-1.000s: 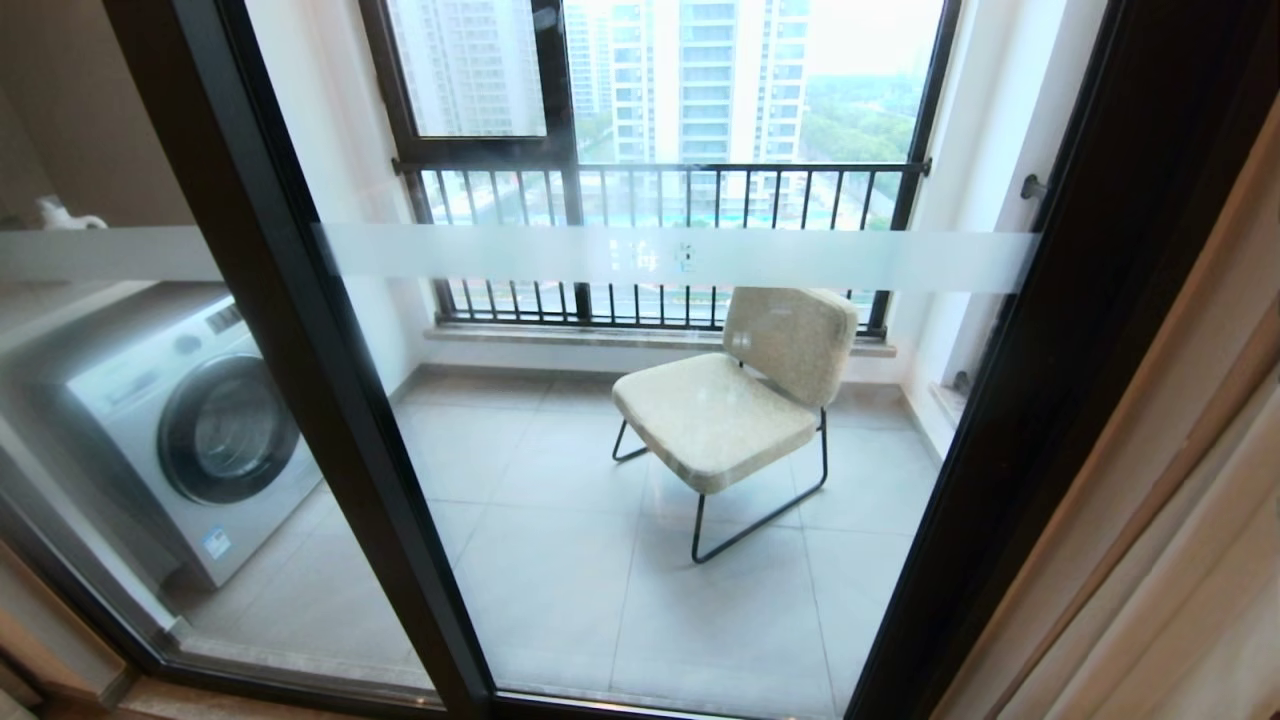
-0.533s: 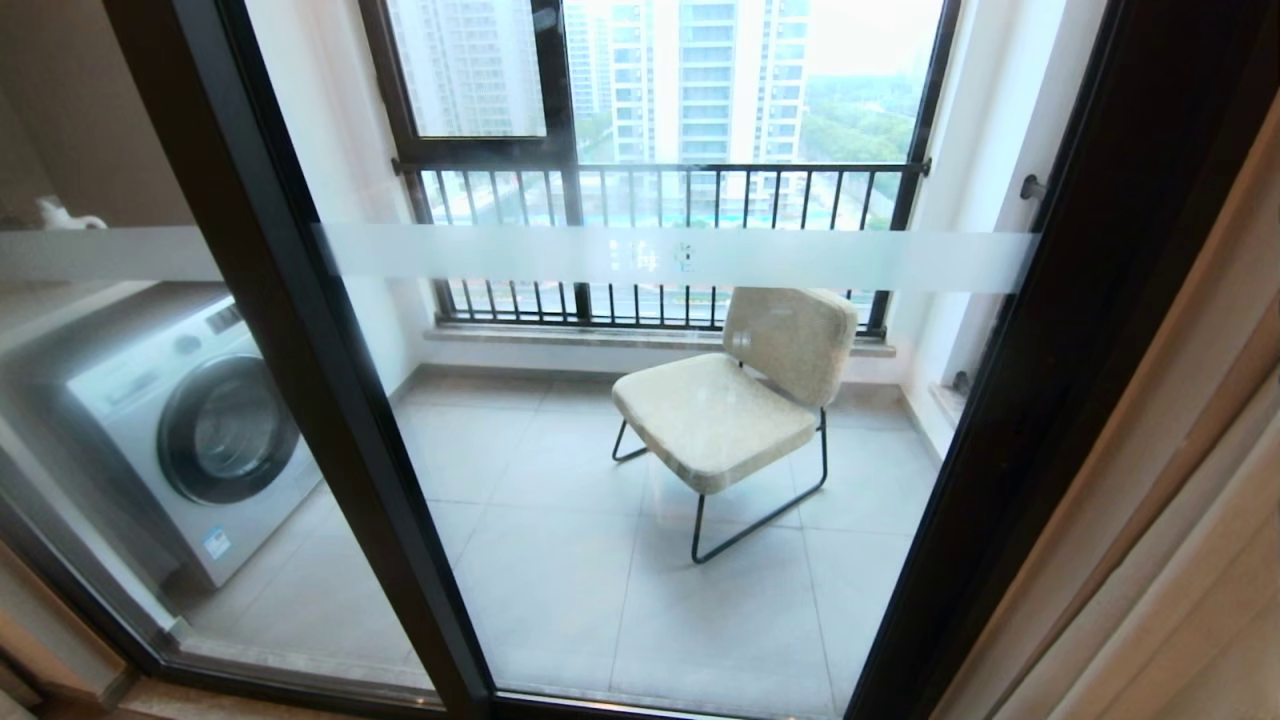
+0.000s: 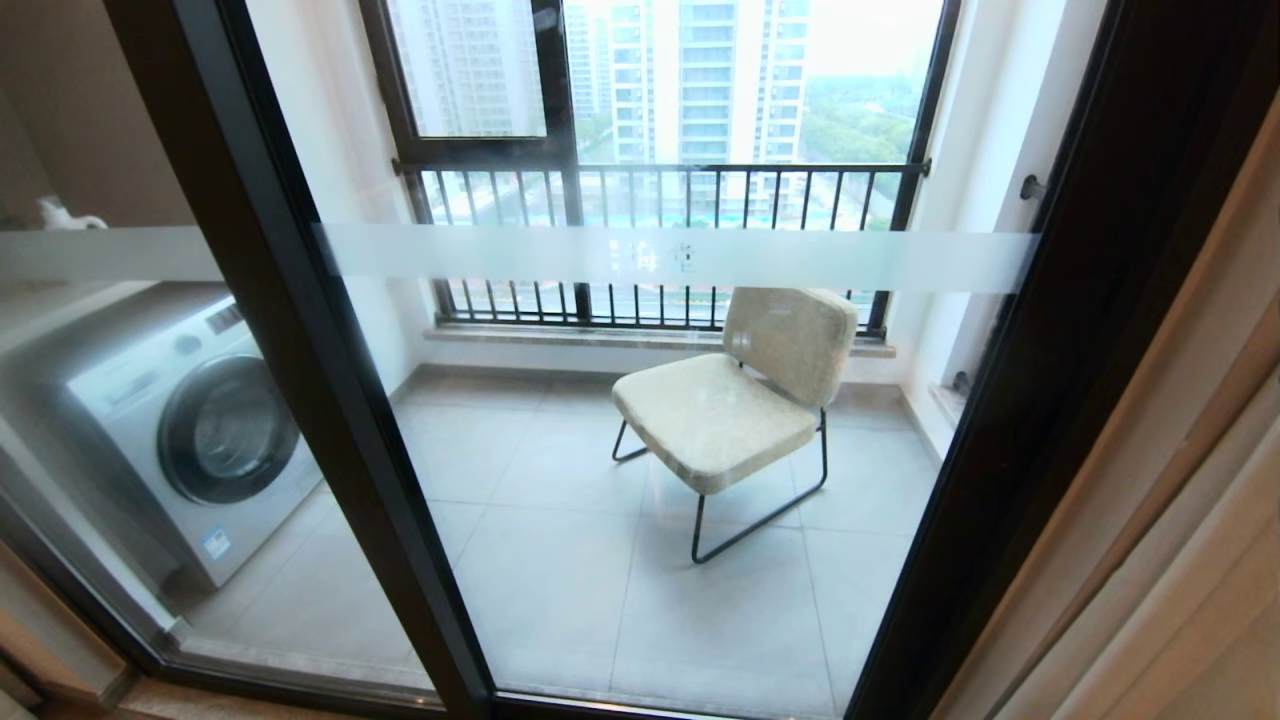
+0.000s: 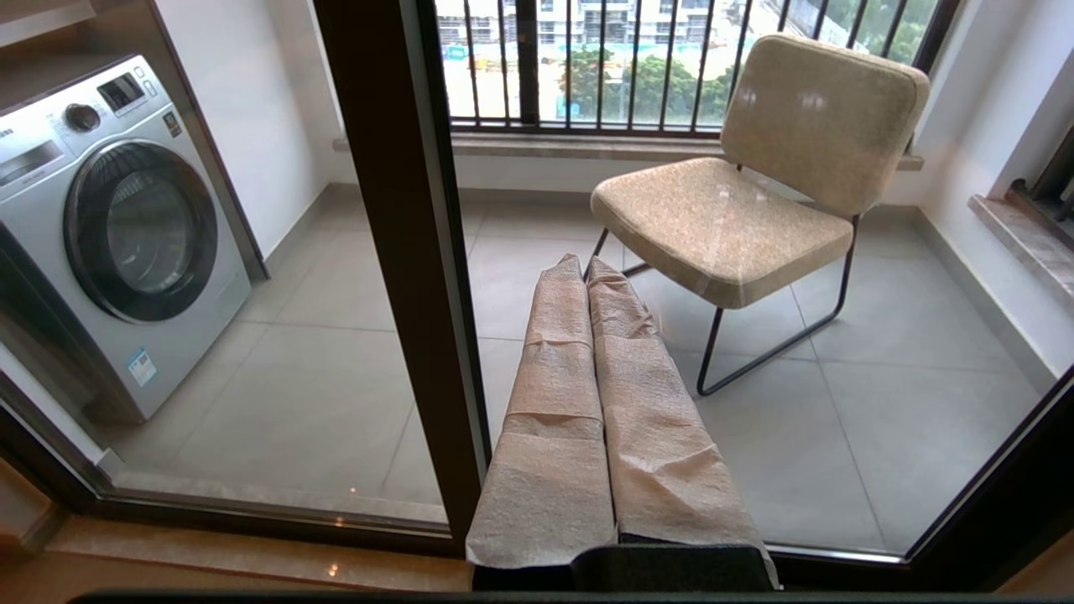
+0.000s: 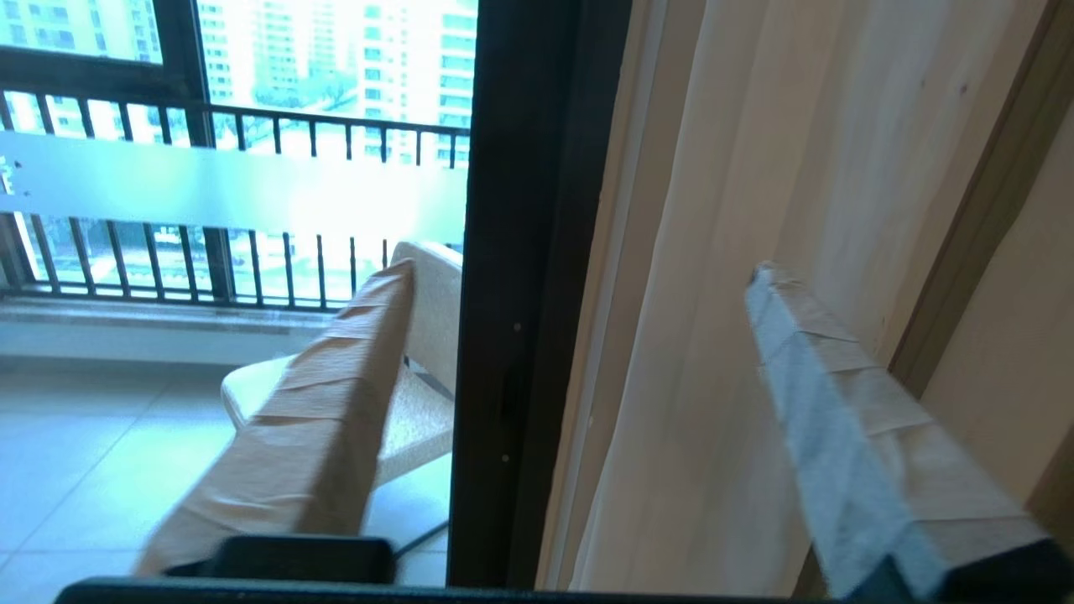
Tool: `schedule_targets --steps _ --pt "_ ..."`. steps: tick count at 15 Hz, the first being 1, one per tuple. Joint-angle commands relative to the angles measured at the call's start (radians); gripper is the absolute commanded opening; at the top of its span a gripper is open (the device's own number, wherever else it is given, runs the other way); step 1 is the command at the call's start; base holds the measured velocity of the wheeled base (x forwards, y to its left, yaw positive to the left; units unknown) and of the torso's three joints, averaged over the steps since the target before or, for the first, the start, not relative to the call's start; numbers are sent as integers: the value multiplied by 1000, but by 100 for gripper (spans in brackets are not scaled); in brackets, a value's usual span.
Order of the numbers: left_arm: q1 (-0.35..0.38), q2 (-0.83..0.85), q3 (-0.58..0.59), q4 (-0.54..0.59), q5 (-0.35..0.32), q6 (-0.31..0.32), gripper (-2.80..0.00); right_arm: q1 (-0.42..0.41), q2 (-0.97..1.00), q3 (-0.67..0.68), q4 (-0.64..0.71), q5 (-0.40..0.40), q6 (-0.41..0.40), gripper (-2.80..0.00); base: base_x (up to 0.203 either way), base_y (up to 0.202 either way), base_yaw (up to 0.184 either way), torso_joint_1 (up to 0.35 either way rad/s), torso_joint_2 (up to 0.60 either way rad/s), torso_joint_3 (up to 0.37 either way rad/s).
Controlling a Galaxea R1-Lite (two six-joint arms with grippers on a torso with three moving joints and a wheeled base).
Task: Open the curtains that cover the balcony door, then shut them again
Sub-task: Pull the inner curtains open on both sides
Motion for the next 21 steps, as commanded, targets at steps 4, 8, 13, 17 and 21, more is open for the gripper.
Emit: schedule_targets --steps 4,8,13,17,21 --pt "0 0 0 0 1 -1 -280 143 -23 6 48 -86 -27 -280 0 0 0 0 0 0" --pt "0 0 0 0 1 -1 -280 322 -22 27 61 -236 -71 -280 0 0 0 0 0 0" --pt "0 0 0 0 1 -1 -280 498 -33 101 64 -375 -113 -280 0 0 0 0 0 0" --pt "0 0 0 0 1 -1 -280 559 -99 214 65 -389 -119 -280 0 0 0 0 0 0" --pt "0 0 0 1 1 -1 -280 611 -187 335 67 -389 -119 -280 0 0 0 0 0 0"
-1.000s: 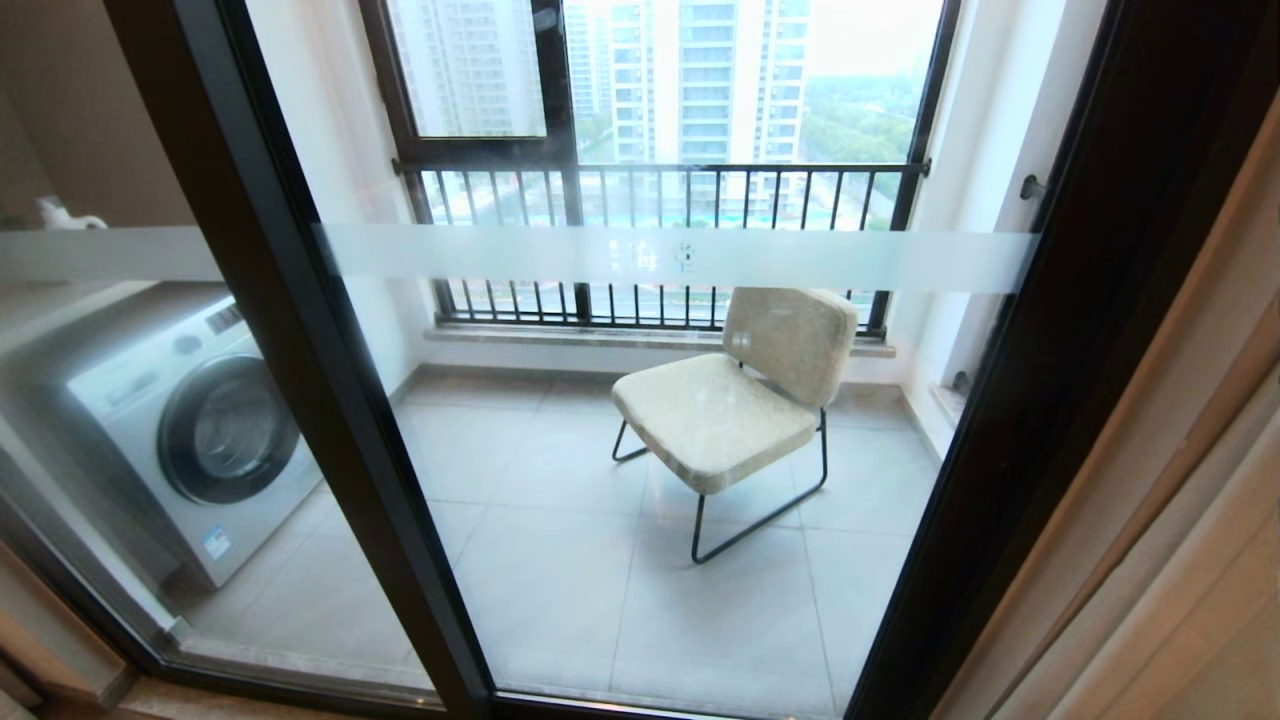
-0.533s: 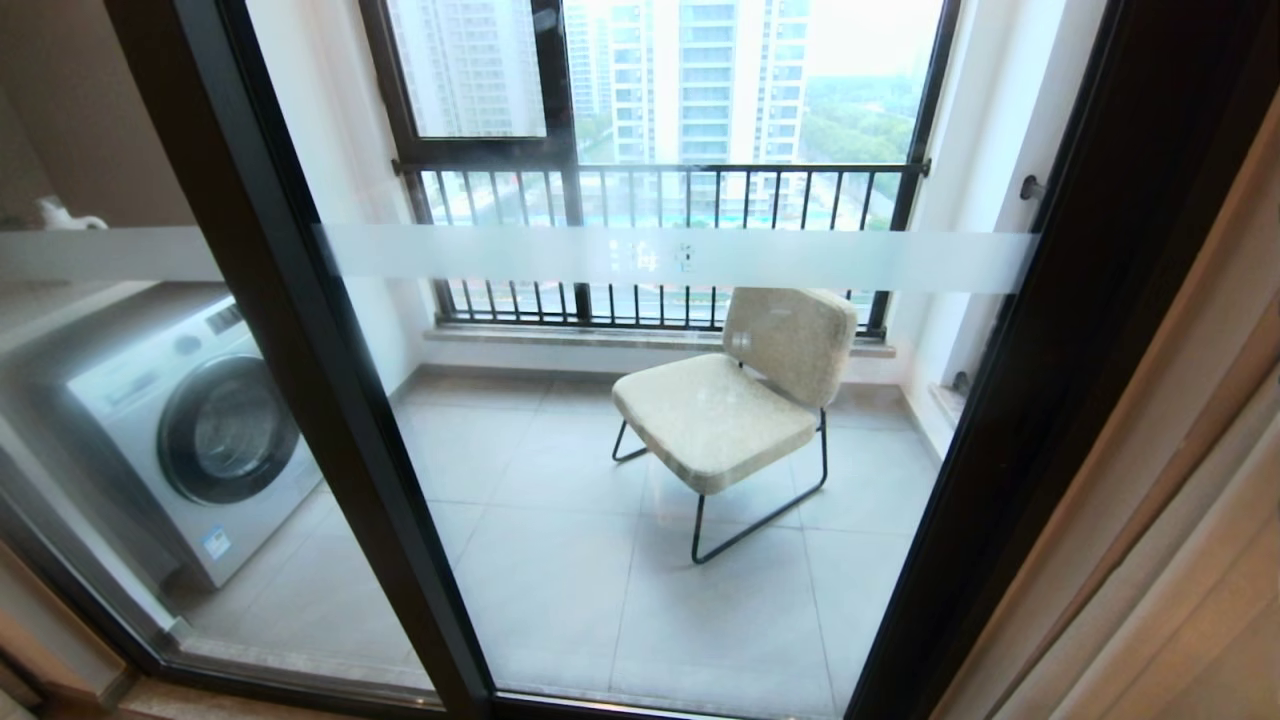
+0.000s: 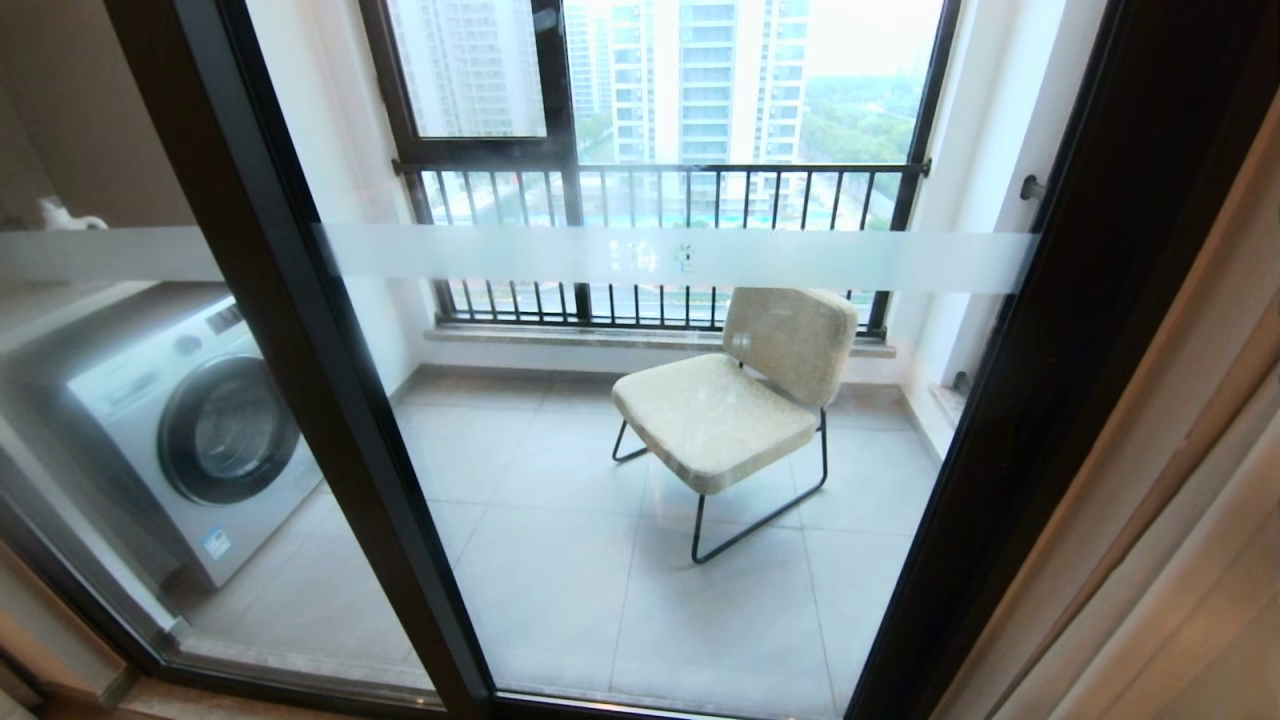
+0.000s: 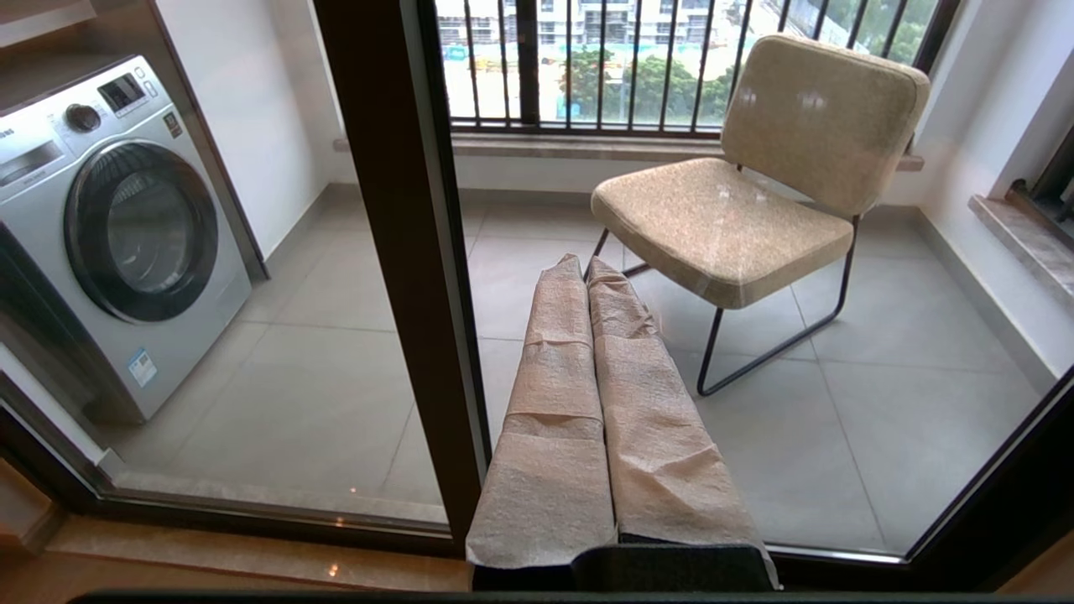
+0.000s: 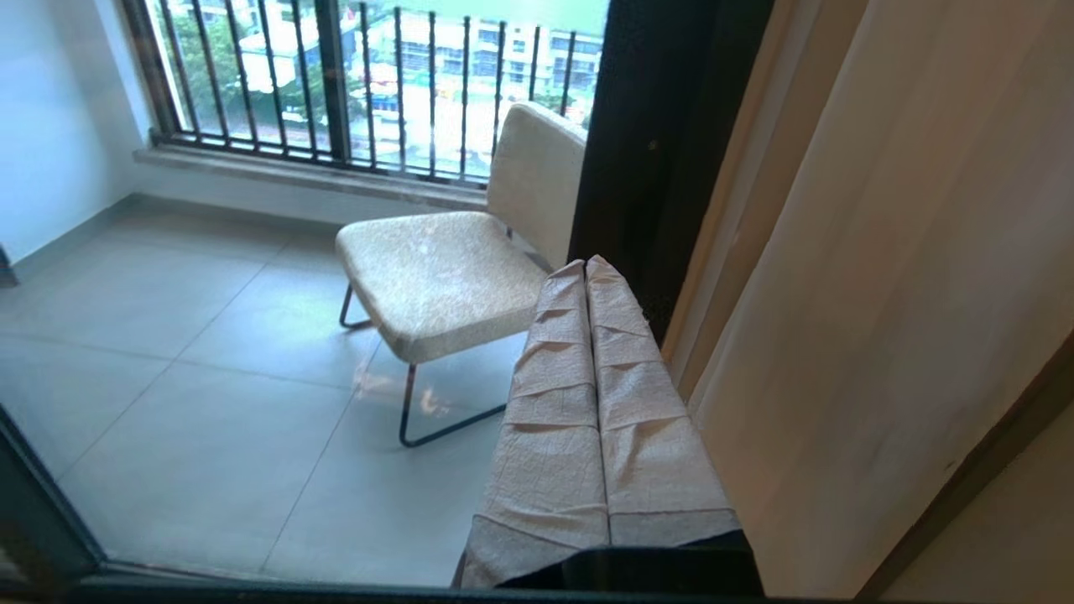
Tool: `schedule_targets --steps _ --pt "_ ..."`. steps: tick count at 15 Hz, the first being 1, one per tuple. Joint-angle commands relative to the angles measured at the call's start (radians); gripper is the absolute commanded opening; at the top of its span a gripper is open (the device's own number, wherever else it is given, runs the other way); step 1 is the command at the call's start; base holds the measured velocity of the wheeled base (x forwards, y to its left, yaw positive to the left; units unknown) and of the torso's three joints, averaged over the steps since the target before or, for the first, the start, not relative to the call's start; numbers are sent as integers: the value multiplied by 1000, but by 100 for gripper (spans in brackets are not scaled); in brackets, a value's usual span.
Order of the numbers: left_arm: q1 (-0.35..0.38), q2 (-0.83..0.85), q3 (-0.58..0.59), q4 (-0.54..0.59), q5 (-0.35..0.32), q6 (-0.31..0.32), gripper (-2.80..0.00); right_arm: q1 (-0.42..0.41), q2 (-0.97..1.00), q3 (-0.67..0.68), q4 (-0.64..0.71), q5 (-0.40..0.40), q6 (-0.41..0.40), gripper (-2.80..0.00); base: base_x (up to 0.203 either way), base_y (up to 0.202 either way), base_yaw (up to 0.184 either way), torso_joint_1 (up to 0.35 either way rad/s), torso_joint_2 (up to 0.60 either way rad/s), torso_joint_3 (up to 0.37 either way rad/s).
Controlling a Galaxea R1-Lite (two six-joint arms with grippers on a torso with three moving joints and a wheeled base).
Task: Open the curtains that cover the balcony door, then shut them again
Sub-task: Pull the inner curtains open on both sides
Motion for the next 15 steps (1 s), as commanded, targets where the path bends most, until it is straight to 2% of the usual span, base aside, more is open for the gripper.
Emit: schedule_targets --steps 1,8,11,13,15 --pt "0 0 0 0 0 0 -280 24 -78 67 7 1 -1 -280 0 0 0 0 0 0" --pt "0 0 0 0 0 0 -280 19 -271 107 237 3 8 -280 0 0 0 0 0 0" --pt "0 0 0 0 2 0 -280 12 -427 103 404 5 17 -280 0 0 0 0 0 0" --pt "0 0 0 0 2 0 -280 10 -430 102 426 1 59 -280 0 0 0 0 0 0" --pt "0 0 0 0 0 0 -280 10 -431 103 422 2 67 -280 0 0 0 0 0 0"
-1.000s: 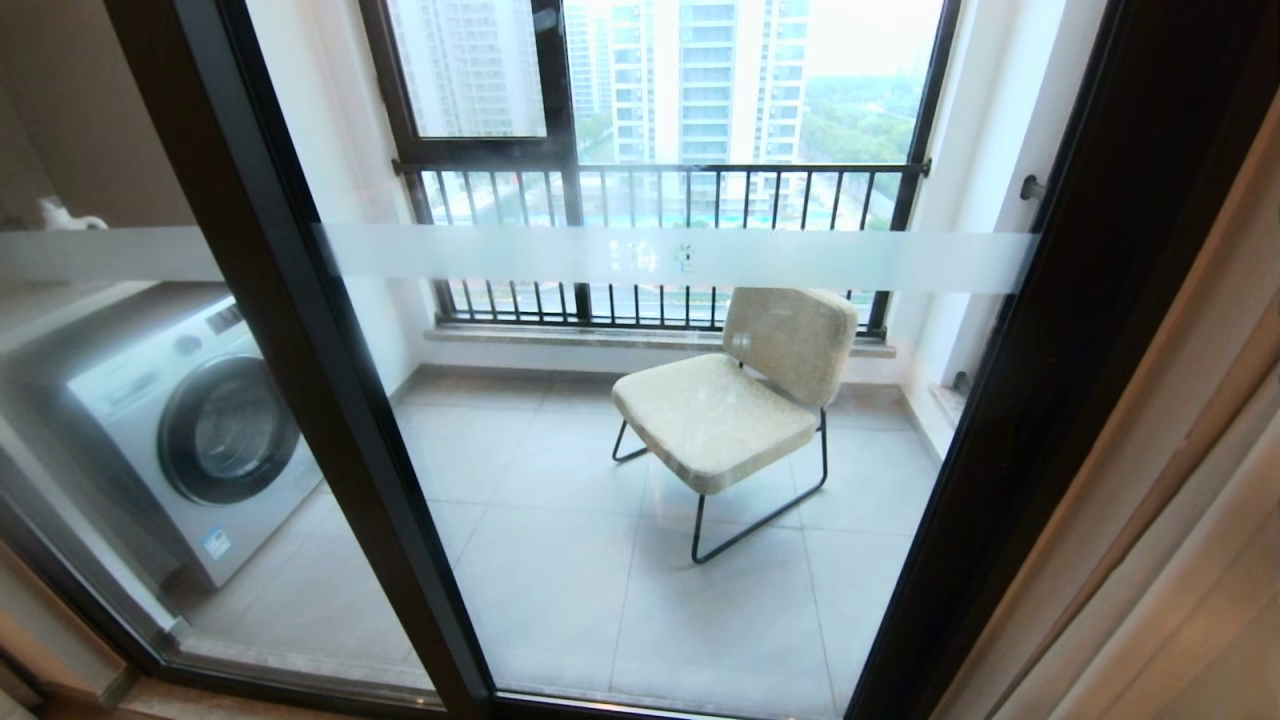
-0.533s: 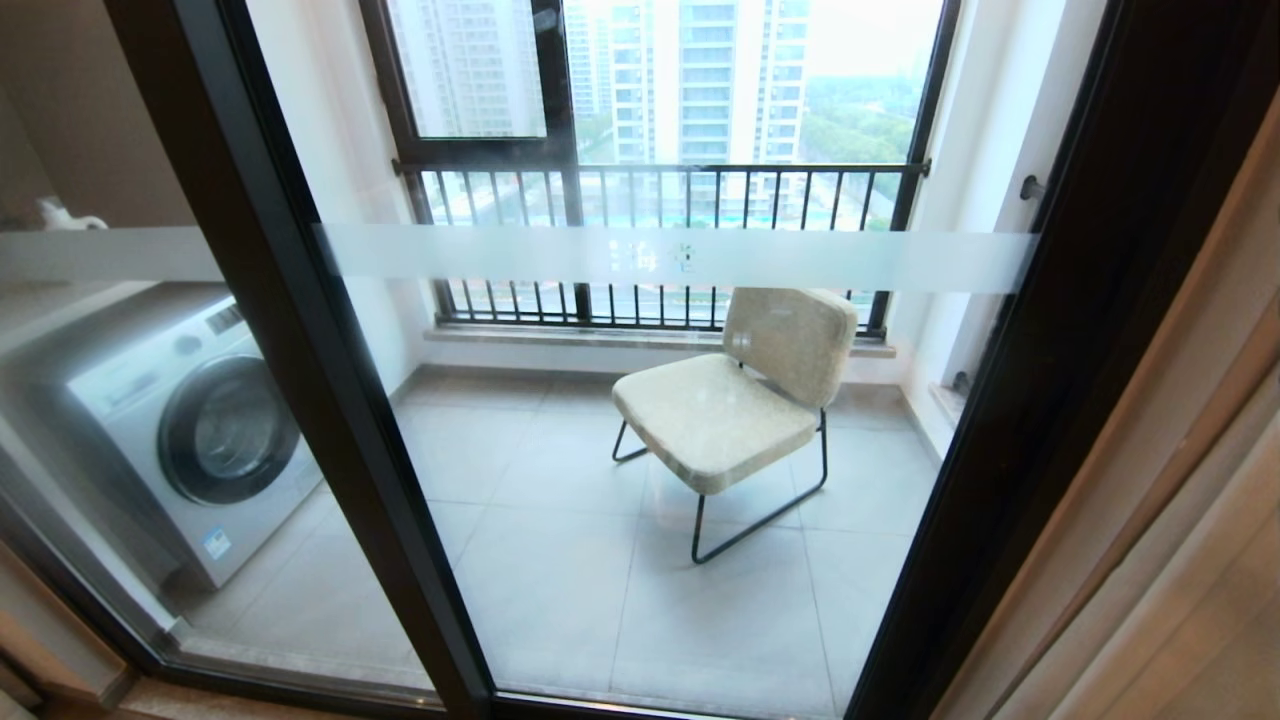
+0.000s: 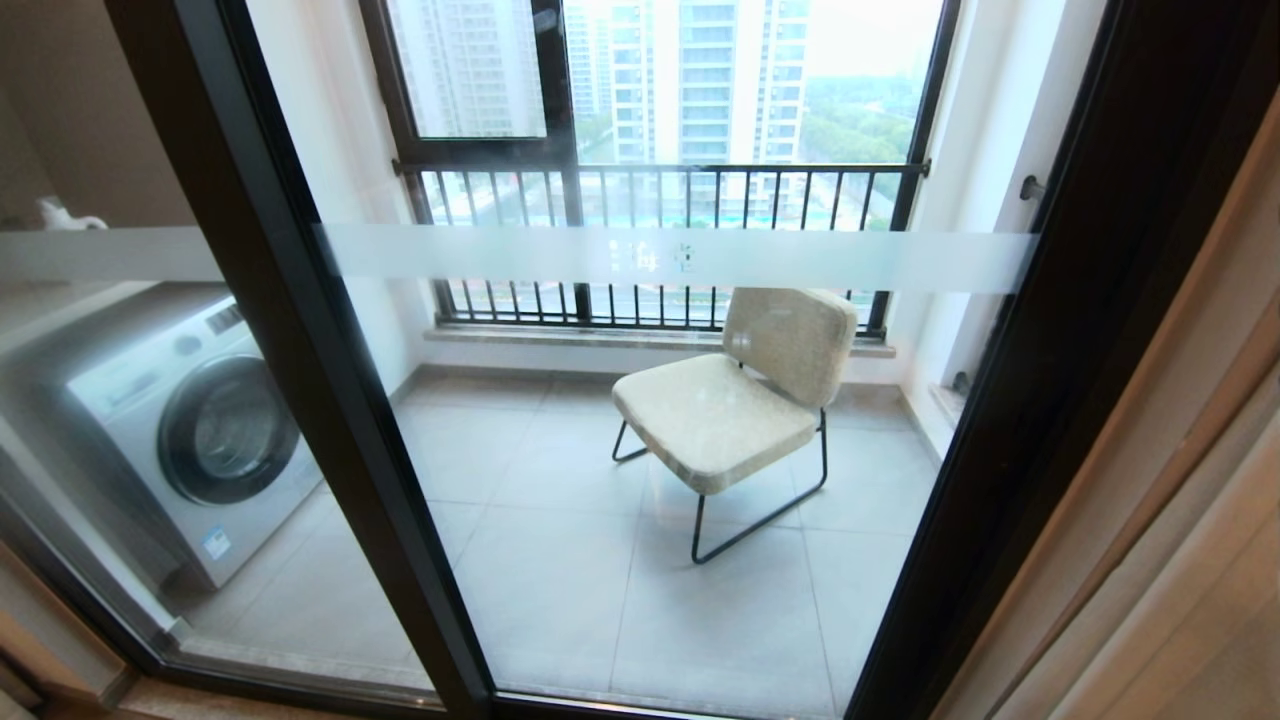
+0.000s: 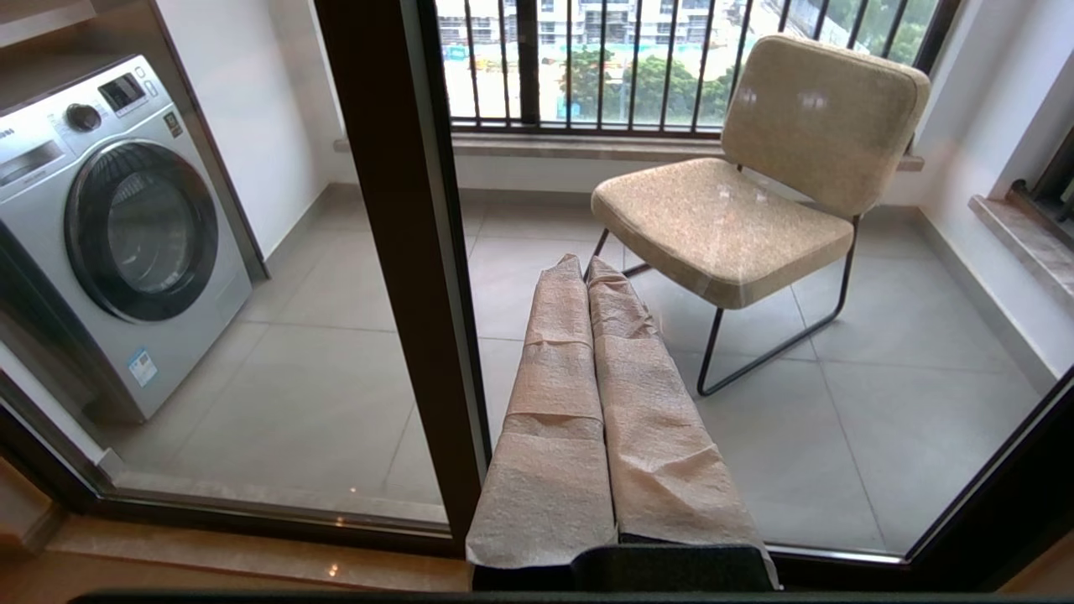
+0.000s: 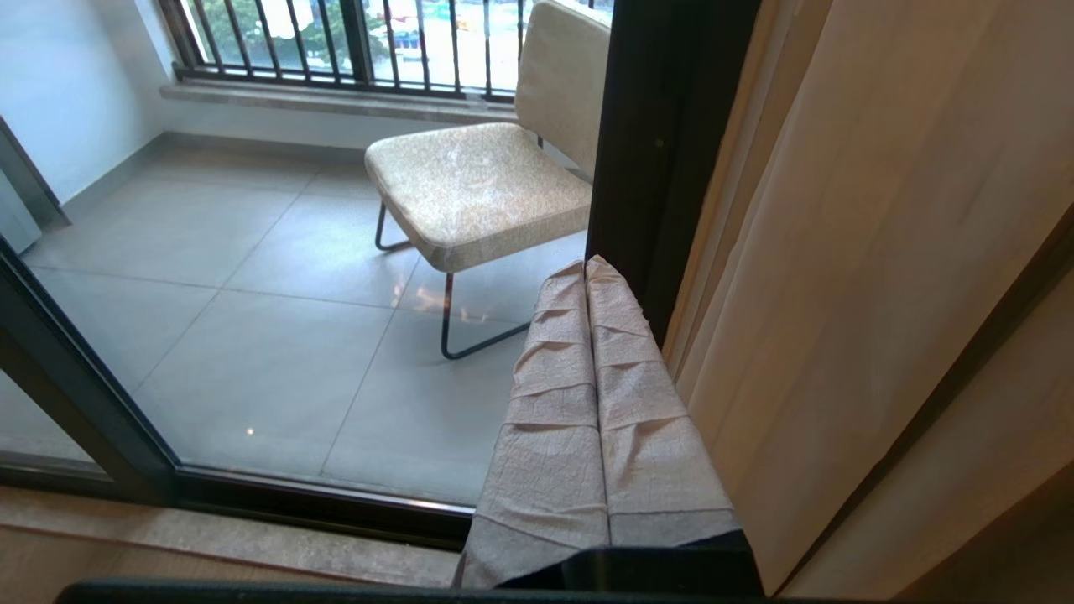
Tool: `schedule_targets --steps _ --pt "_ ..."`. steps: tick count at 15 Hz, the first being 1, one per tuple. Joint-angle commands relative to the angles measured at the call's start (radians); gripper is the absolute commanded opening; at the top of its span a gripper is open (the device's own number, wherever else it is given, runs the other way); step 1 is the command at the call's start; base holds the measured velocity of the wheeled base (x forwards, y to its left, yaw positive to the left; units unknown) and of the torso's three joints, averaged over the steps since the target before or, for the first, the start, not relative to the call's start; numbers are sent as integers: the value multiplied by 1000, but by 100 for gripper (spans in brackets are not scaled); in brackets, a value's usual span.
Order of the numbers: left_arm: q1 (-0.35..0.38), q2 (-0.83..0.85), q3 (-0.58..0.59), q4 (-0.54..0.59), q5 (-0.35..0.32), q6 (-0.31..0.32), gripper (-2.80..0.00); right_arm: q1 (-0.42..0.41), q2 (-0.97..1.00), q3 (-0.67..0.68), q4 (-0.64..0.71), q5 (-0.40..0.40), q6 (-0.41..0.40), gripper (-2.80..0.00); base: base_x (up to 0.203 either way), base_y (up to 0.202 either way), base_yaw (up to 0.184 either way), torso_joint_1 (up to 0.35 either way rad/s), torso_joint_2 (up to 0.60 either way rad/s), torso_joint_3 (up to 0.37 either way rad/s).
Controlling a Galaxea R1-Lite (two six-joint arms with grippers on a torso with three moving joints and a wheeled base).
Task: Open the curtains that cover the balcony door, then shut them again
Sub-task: Pull the inner curtains open on both sides
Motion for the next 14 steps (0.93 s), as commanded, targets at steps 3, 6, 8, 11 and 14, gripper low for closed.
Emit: schedule_targets --steps 3,6,8,11,14 --pt "0 0 0 -1 2 0 -280 -1 -22 2 -5 1 16 -280 0 0 0 0 0 0" --pt "0 0 0 -1 1 0 -280 0 -22 2 -7 1 17 -280 0 0 0 0 0 0" --pt "0 0 0 -1 0 0 -280 -1 -22 2 -7 1 18 -280 0 0 0 0 0 0" --pt "0 0 0 -1 0 0 -280 0 -21 2 -7 1 18 -280 0 0 0 0 0 0" --pt "0 0 0 -1 0 0 -280 -1 -22 2 -7 1 18 -280 0 0 0 0 0 0"
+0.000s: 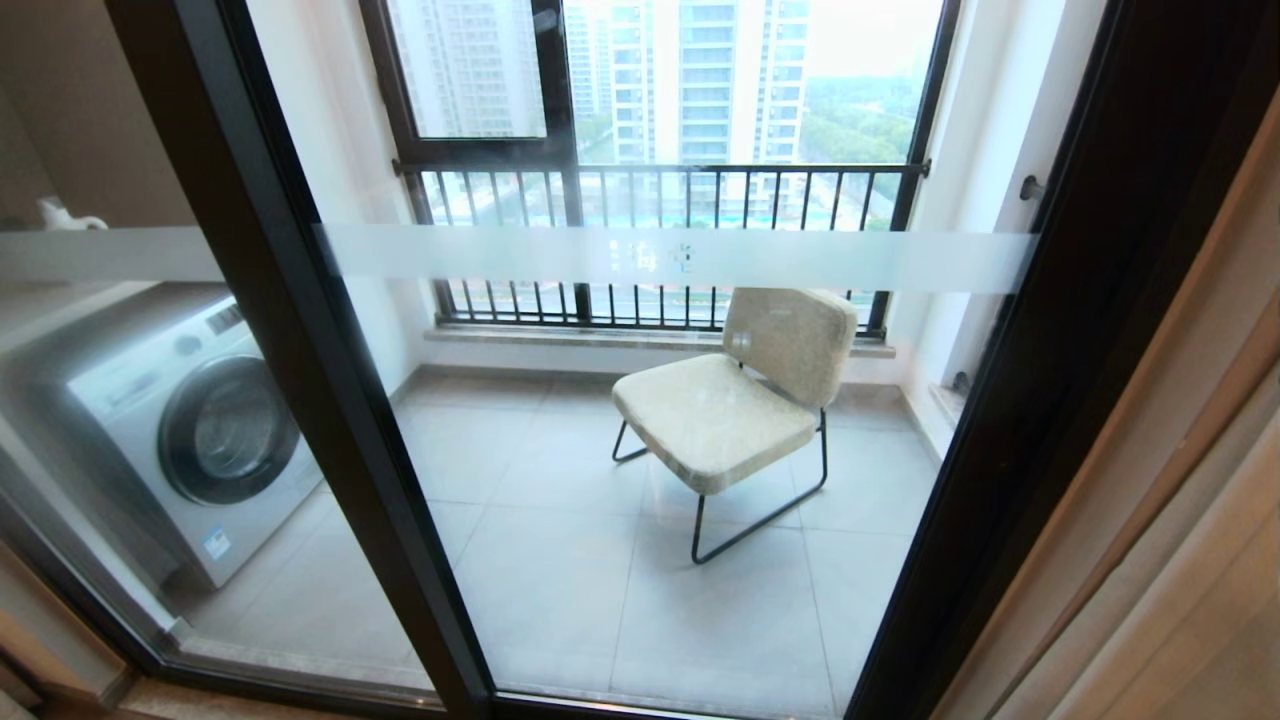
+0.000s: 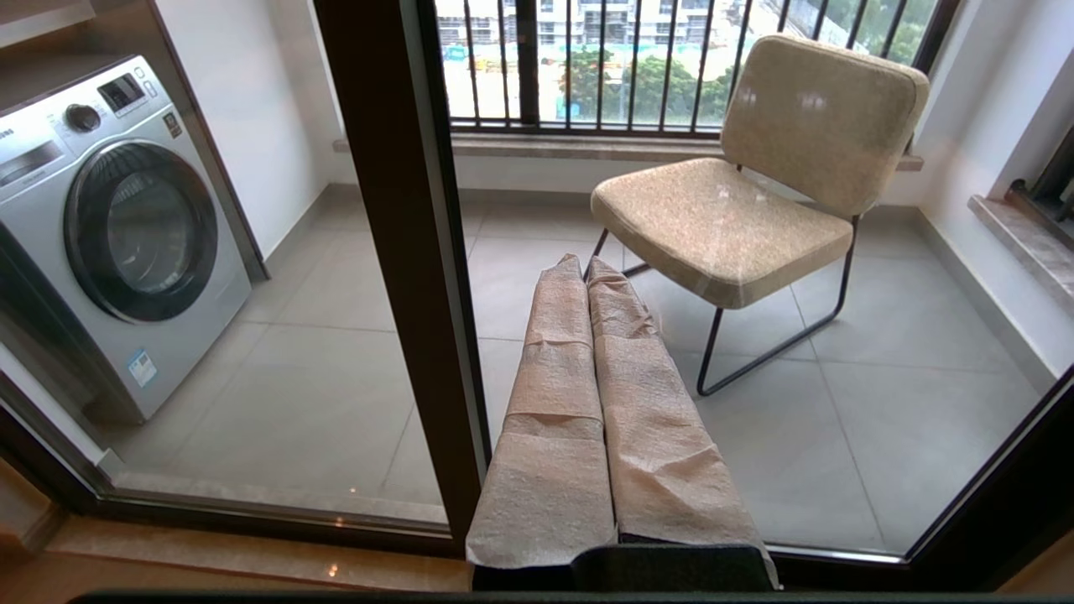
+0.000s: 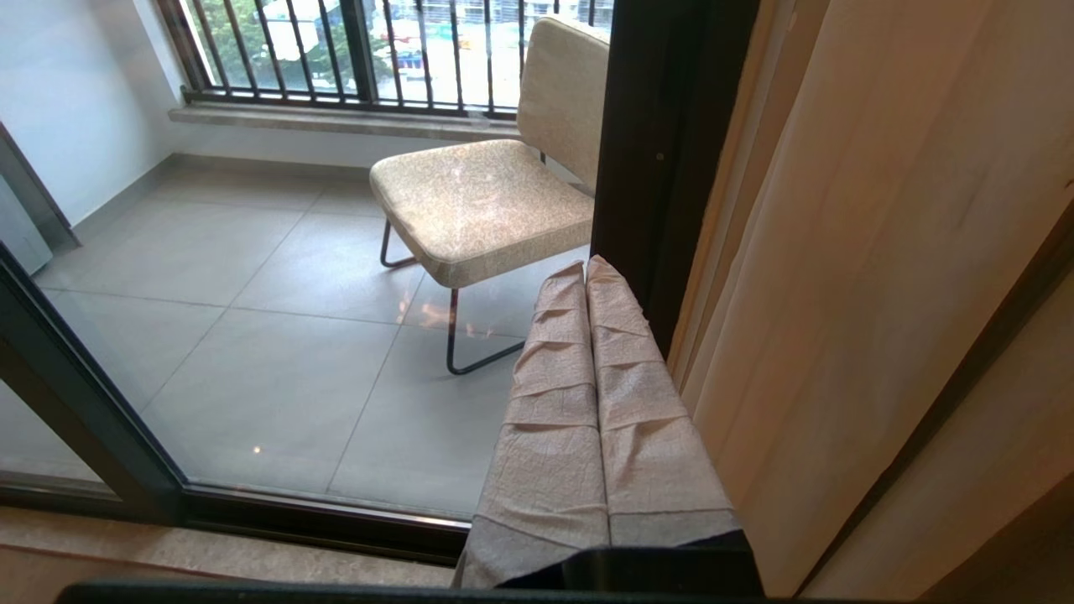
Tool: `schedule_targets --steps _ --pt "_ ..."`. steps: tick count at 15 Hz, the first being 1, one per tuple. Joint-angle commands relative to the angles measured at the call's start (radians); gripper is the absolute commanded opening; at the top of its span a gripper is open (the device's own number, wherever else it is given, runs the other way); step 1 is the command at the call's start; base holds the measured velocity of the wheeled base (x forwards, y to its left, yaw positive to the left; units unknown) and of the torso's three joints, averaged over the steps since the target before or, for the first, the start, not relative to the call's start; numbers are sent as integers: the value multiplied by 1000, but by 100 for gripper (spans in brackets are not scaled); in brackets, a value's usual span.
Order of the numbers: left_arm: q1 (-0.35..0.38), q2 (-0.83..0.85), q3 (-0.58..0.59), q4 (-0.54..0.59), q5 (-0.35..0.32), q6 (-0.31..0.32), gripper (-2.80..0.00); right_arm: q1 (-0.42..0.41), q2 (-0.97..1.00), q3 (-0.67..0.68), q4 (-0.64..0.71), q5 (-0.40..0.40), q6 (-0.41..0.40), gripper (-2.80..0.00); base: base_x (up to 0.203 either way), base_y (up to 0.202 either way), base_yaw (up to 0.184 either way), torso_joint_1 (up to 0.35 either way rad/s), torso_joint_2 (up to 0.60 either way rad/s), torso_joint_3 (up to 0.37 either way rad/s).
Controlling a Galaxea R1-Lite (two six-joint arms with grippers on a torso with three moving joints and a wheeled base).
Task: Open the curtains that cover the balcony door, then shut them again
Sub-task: Pull the inner curtains open on both sides
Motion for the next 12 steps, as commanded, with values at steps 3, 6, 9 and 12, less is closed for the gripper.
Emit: schedule_targets --steps 3,6,9,12 --pt "0 0 0 -1 2 0 -280 0 1 0 0 1 -1 -280 0 0 0 0 0 0" --pt "0 0 0 -1 2 0 -280 0 0 0 0 1 -1 -280 0 0 0 0 0 0" --pt "0 0 0 -1 1 0 -280 0 0 0 0 1 -1 -280 0 0 0 0 0 0" --pt "0 0 0 -1 0 0 -280 0 0 0 -1 1 -2 -280 0 0 0 0 0 0"
